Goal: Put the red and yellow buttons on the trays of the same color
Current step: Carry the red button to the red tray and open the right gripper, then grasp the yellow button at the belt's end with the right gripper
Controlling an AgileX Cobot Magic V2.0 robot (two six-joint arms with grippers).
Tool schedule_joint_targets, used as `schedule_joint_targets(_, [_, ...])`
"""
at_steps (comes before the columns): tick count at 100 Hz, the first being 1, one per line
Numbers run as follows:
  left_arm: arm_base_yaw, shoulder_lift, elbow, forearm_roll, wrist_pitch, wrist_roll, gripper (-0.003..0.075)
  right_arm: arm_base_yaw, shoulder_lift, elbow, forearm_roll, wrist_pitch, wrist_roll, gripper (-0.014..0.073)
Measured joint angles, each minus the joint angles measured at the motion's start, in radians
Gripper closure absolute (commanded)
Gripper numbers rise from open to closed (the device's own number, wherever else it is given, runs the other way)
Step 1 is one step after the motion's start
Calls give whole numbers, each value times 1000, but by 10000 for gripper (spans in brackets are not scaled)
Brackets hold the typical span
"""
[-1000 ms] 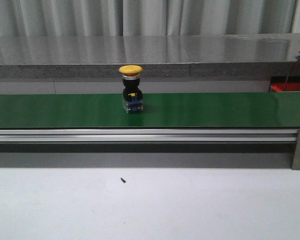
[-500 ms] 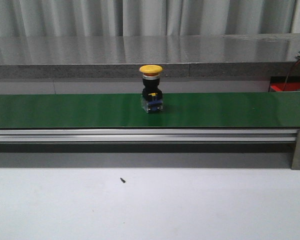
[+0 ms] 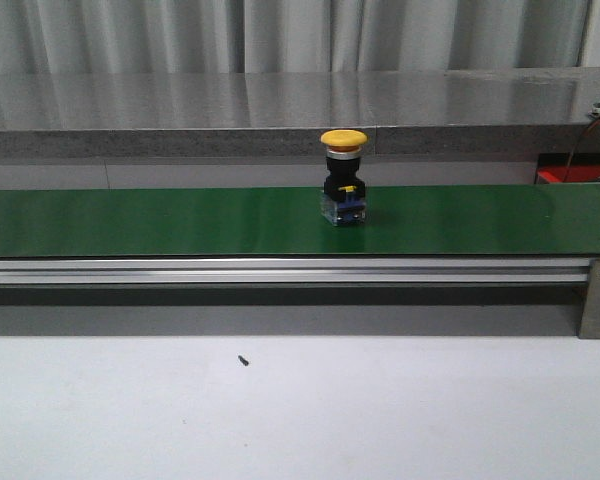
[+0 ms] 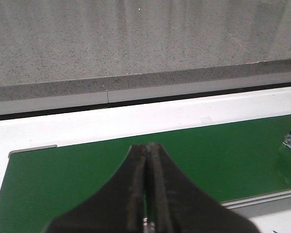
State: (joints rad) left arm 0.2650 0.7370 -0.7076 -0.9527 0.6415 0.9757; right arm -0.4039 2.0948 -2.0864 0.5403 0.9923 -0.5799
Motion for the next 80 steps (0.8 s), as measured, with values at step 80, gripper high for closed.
schedule_joint_targets(80, [0, 0, 0, 0, 0, 0, 740, 462, -421, 405, -261, 70, 99, -51])
